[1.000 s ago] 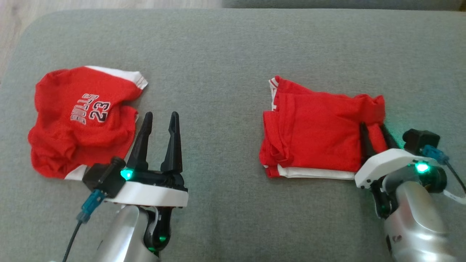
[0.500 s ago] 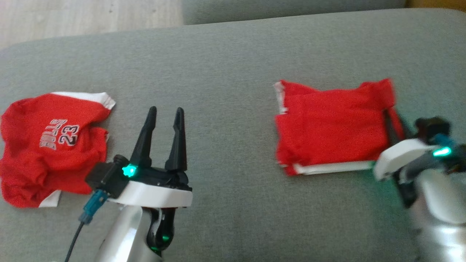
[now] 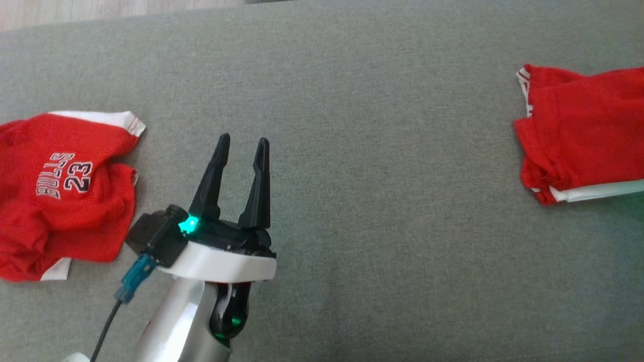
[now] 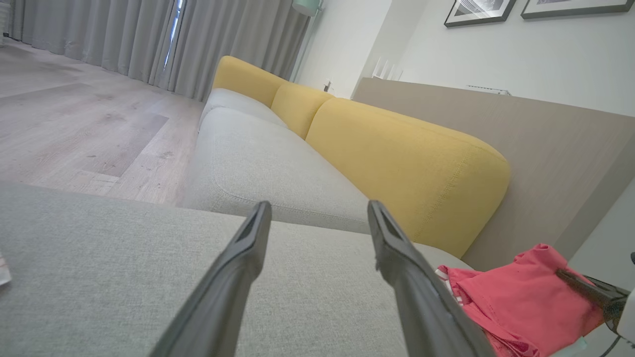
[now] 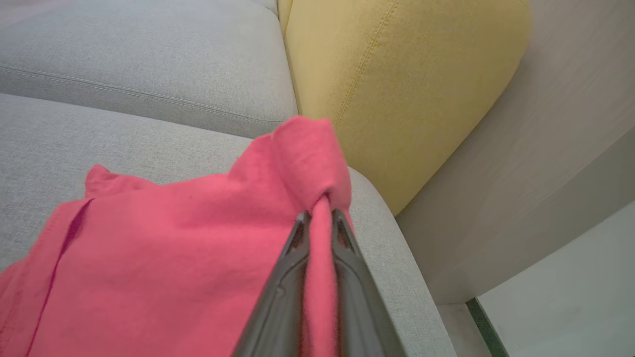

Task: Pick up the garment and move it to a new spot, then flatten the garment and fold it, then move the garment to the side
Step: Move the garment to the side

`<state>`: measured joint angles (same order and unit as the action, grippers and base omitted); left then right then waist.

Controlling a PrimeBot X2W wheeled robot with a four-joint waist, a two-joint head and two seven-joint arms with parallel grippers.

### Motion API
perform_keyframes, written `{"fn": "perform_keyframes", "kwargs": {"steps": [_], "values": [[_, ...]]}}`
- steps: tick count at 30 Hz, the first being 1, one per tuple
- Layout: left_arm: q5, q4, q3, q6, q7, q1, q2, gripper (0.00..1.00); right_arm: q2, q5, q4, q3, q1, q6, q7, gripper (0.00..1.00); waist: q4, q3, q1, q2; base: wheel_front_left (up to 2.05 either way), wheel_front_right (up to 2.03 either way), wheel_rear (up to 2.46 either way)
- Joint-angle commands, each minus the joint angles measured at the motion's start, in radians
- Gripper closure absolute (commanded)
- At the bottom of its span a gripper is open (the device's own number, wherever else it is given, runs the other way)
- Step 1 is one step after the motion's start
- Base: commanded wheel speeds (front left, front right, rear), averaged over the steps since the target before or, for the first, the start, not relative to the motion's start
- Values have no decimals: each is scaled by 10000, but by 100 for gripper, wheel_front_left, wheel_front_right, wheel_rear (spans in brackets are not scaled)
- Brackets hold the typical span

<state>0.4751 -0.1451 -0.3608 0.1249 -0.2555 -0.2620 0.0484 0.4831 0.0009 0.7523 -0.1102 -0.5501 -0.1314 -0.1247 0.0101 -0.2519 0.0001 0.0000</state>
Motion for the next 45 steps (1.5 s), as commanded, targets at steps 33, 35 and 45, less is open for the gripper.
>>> {"fn": "perform_keyframes", "kwargs": {"steps": [33, 35, 45], "values": [[-68, 222, 1172, 57, -63, 540, 275, 0, -2873, 1710, -4556, 497, 1375, 7, -152, 0, -560, 2038, -1, 0, 0, 0, 0], [-89, 144, 1304, 57, -63, 767, 324, 0, -3422, 1885, -5048, 585, 1752, 7, 21, 0, -582, 2261, -1, 0, 0, 0, 0], [-60, 85, 1154, 57, -63, 1593, 410, 0, -4320, 3190, -5704, 1262, 3704, 7, -629, 0, -676, 2607, -1, 0, 0, 0, 0]]}}
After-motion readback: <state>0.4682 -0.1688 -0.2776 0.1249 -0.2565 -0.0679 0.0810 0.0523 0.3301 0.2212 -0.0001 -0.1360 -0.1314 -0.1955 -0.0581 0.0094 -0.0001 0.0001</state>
